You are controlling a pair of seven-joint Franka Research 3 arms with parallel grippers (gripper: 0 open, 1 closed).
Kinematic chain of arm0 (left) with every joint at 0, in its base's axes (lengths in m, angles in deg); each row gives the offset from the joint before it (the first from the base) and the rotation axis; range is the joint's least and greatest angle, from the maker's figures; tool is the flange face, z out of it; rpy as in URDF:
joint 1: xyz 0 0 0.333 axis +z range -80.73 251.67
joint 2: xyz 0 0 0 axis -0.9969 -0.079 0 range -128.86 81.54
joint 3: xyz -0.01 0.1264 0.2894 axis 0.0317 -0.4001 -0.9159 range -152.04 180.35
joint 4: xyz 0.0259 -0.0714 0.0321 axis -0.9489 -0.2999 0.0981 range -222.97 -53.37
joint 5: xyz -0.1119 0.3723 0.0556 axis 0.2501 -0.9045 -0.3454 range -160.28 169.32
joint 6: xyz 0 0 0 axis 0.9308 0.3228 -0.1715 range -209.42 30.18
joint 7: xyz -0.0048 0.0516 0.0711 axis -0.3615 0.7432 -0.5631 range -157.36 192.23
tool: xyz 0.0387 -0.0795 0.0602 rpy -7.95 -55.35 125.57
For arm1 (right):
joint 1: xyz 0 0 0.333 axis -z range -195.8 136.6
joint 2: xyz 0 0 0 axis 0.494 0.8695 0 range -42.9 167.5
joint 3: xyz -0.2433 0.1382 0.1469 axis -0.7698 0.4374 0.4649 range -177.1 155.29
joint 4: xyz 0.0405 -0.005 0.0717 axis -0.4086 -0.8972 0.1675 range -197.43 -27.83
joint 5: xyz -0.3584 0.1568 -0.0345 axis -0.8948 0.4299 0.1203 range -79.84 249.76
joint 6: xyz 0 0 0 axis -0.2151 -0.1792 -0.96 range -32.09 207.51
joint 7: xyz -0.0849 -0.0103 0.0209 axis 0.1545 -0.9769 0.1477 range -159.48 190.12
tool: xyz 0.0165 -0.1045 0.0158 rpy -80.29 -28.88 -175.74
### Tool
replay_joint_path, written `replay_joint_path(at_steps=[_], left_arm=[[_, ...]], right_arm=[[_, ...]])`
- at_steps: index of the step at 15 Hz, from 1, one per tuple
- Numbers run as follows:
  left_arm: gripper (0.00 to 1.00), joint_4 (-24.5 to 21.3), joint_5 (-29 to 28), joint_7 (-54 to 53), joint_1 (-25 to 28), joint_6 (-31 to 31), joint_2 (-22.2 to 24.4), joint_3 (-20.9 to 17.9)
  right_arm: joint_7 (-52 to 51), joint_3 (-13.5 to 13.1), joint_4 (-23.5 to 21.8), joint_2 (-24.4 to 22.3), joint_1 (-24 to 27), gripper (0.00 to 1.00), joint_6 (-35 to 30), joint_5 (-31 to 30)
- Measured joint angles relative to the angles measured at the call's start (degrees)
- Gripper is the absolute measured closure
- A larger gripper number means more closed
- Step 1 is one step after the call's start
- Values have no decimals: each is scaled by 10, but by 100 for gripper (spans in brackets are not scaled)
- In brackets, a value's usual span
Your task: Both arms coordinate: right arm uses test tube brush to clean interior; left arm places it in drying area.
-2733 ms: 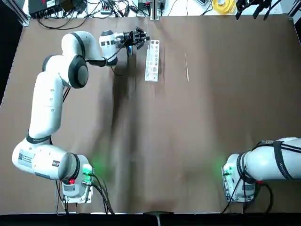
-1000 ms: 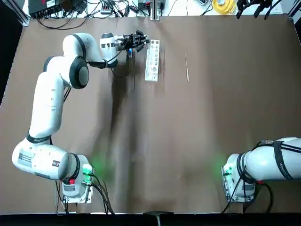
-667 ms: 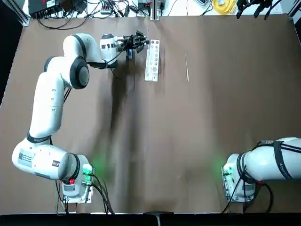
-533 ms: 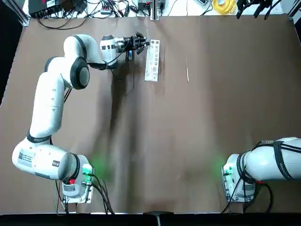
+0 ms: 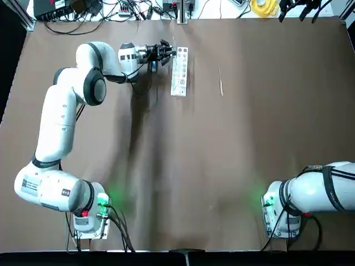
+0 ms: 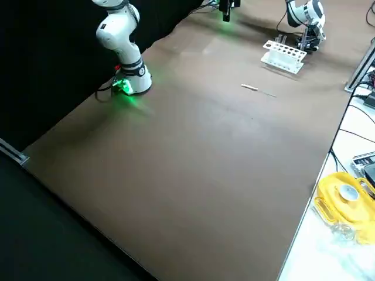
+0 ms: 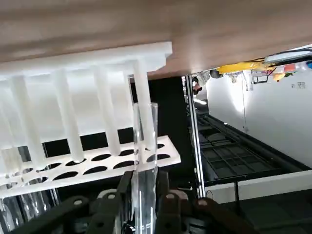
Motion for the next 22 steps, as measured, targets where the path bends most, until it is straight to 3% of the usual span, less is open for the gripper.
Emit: replay_joint_path(at_steps=[2,8,9,12,13,17,22], left_arm=[[61,0,0,0,0,0,0,0],[6,7,0,1,4,0,1,0],[0,11,-2,7,5,0,6,-3],[0,23,-50,58,15,4,46,-18],[0,29,-121,85,31,8,90,-21],[0,30,-329,118,82,62,192,-22],[0,29,-641,113,151,183,309,-22]], right_arm=[[0,0,0,0,0,0,0,0],[0,0,0,0,0,0,0,0],[0,0,0,0,0,0,0,0],[0,0,0,0,0,0,0,0],[0,0,0,0,0,0,0,0],[0,0,0,0,0,0,0,0],[-1,1,-1,0,0,0,-2,0]])
